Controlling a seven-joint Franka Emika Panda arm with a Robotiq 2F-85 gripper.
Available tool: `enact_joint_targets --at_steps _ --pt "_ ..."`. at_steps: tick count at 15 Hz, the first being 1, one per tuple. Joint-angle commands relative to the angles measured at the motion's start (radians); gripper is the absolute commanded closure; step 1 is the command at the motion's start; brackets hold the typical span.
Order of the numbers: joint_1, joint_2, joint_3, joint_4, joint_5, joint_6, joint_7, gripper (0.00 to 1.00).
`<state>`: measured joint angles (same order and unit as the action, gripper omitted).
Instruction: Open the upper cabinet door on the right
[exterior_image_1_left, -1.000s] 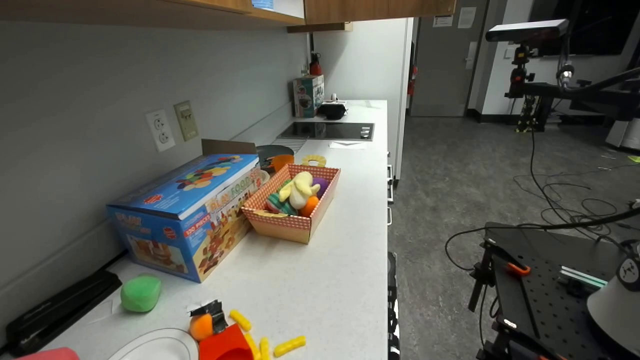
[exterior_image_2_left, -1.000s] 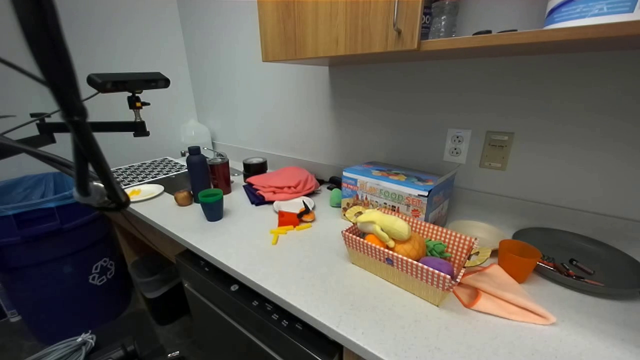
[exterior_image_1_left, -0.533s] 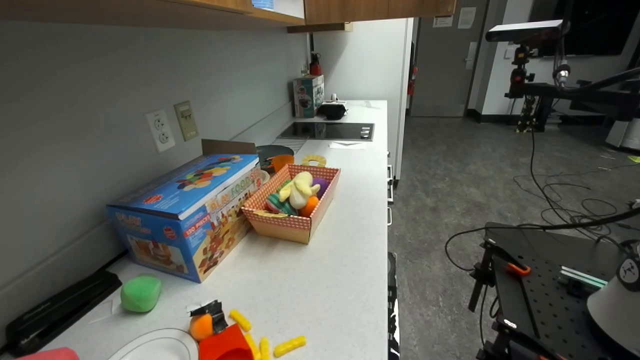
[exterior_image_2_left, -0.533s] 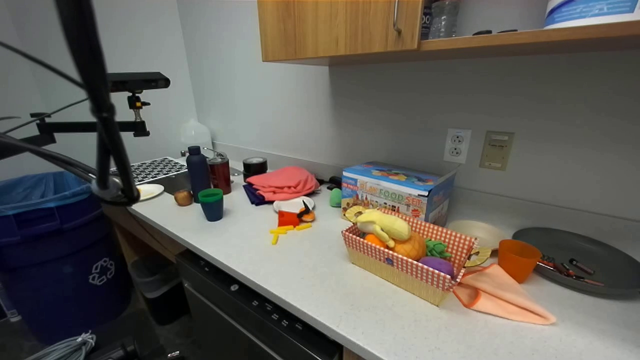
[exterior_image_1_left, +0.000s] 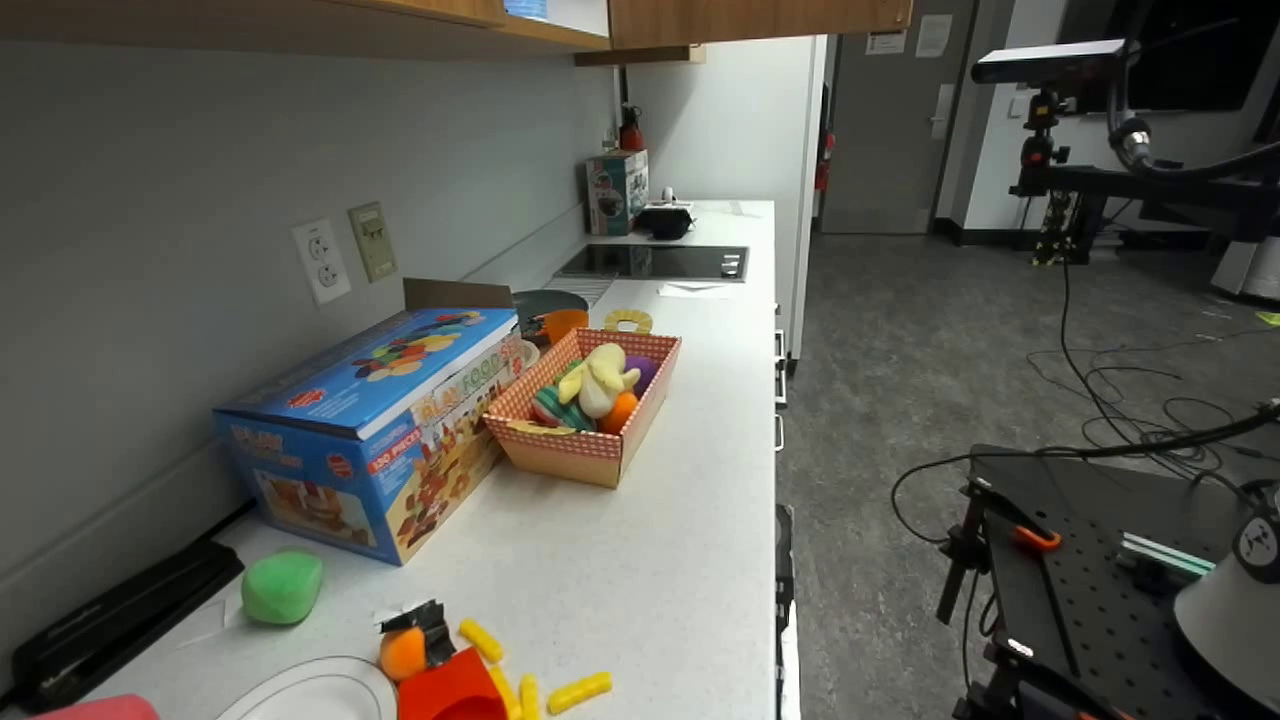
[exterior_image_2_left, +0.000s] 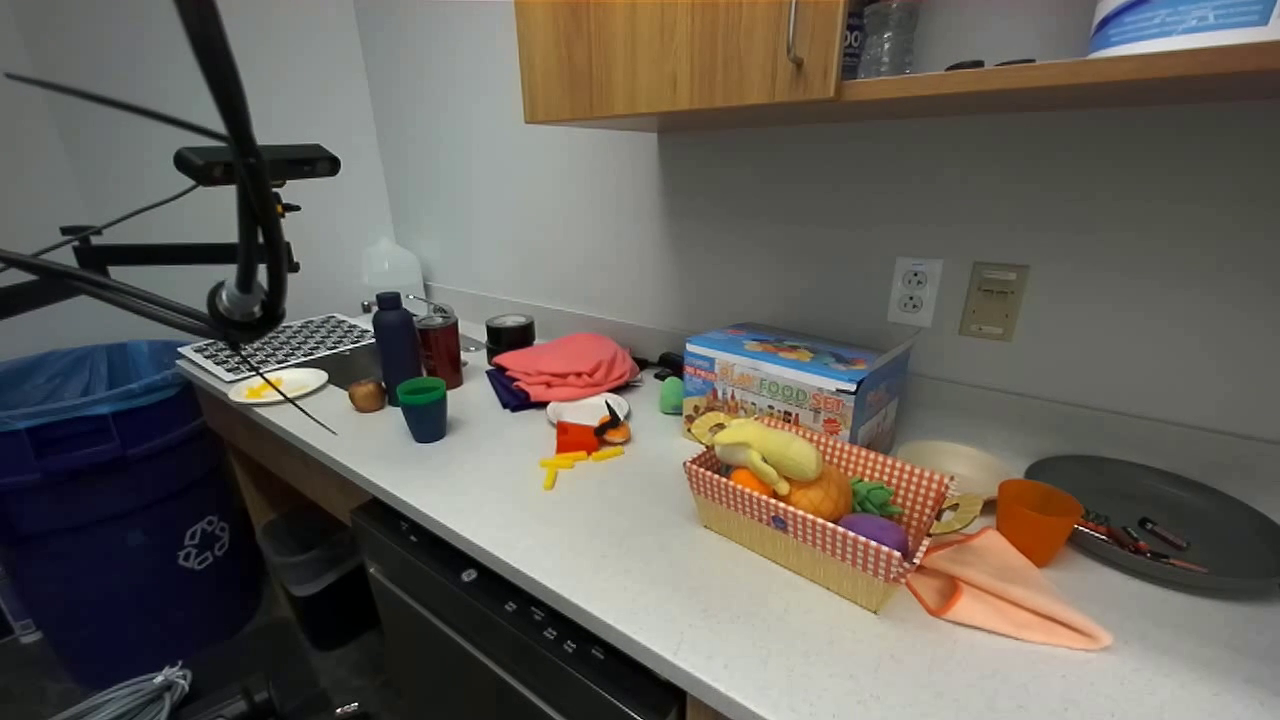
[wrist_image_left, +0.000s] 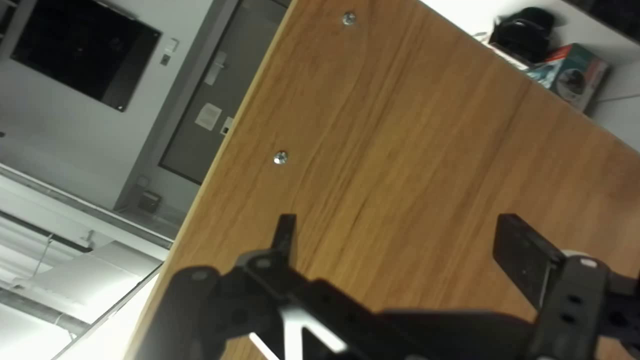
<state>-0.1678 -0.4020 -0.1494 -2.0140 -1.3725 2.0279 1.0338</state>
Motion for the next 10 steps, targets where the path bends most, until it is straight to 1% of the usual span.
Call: enact_joint_targets --at_steps 1,4,6,10 --pt "0.061 -0.132 -0.021 -0.059 0.15 0.077 -0.081 0.0" --pt "0.076 -0.198 -0.025 -0.071 0.309 0.097 -0.105 0.0" --pt "0.072 -0.236 -0.025 -0.083 0.426 0.091 -0.117 0.0" --pt "0.052 -0.342 0.008 -0.086 0.648 0.047 -0.146 0.0"
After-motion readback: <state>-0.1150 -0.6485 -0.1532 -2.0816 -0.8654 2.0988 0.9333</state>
